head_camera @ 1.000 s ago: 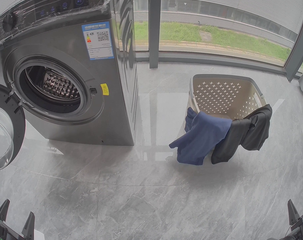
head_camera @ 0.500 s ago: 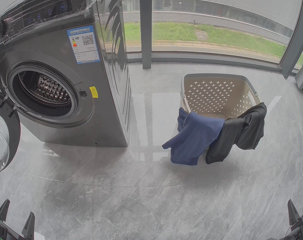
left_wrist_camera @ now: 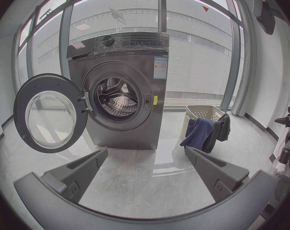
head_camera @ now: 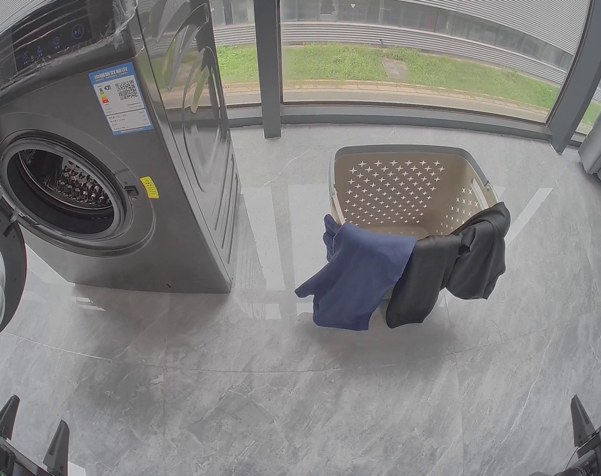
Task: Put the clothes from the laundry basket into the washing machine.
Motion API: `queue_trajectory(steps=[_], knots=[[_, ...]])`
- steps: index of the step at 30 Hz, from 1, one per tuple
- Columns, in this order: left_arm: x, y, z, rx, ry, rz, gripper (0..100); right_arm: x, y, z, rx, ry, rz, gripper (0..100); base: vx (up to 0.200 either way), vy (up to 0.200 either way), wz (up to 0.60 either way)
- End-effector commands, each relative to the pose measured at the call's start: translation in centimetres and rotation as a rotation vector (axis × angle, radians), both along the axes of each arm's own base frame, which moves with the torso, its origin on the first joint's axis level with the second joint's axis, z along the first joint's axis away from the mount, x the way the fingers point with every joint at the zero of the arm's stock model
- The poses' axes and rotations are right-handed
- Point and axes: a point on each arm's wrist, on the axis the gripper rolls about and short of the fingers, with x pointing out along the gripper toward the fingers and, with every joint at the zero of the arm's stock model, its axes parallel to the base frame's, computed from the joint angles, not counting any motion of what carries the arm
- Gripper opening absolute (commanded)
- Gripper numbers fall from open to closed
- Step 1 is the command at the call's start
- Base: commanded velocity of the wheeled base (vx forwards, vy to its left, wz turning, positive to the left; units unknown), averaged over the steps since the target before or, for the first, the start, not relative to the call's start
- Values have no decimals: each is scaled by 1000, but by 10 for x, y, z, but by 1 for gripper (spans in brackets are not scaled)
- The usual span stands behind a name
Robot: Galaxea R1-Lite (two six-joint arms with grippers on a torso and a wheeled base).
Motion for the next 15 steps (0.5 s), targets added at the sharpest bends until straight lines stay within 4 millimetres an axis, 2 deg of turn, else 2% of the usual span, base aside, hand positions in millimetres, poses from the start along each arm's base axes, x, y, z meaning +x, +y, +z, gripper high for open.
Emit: queue_trajectory(steps=[1, 14, 15], knots=[[0, 0, -5, 0, 8, 0, 100, 0, 0, -5, 0, 1, -1, 100, 0, -200, 0], [0, 0, -5, 0, 8, 0, 100, 0, 0, -5, 1, 1, -1, 100, 0, -200, 0], [0, 0, -5, -2, 8, 0, 100, 0, 0, -5, 1, 1, -1, 100, 0, 0, 0]])
